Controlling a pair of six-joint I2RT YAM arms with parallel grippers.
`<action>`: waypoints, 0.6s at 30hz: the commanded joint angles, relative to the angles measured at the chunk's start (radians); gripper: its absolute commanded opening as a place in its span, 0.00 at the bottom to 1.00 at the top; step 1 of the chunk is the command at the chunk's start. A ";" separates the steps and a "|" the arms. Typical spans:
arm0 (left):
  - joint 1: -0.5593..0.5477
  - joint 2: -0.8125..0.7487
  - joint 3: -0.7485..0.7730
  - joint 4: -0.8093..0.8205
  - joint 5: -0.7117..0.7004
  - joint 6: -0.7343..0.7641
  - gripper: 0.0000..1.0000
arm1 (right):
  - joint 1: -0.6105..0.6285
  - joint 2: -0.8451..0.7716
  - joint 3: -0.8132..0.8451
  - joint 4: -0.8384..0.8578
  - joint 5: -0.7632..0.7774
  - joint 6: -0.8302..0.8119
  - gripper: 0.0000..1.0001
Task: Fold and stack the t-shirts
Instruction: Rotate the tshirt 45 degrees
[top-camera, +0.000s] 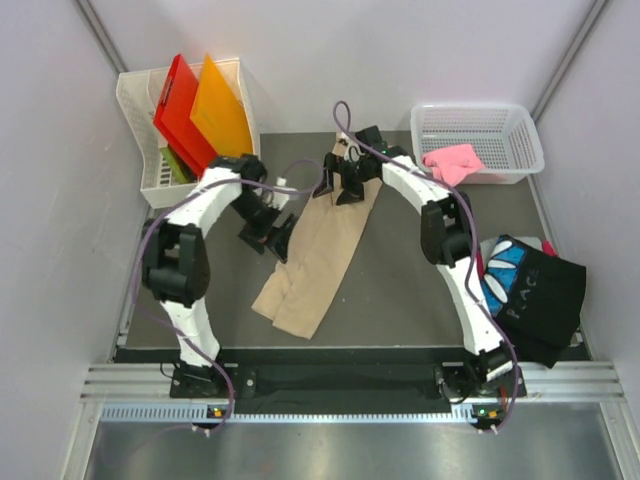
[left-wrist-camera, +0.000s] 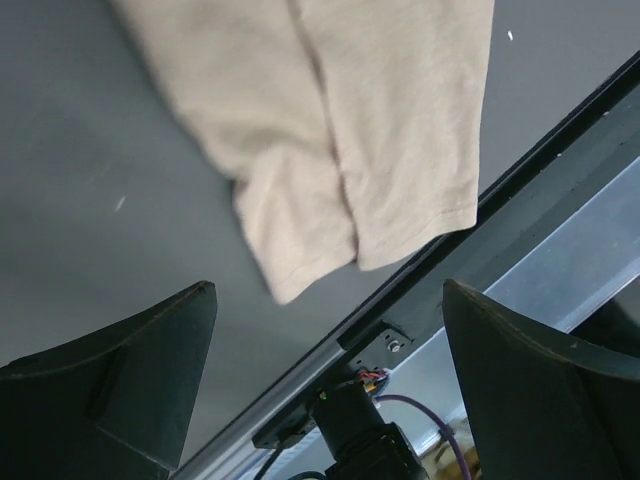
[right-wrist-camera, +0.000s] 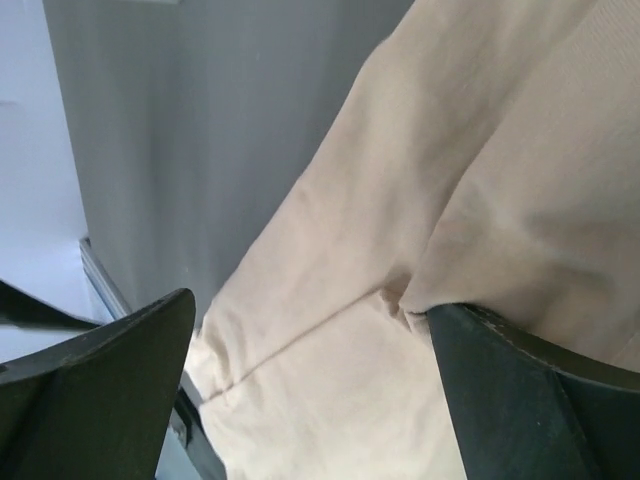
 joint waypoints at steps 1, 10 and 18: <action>0.221 -0.210 -0.031 -0.075 0.021 0.063 0.99 | 0.014 -0.211 -0.017 -0.115 0.064 -0.095 1.00; 0.587 -0.383 0.046 -0.198 -0.039 0.282 0.99 | 0.088 -0.514 -0.100 -0.322 0.386 -0.233 1.00; 0.709 -0.439 -0.007 -0.200 -0.008 0.377 0.99 | 0.492 -0.637 -0.227 -0.558 0.929 -0.304 1.00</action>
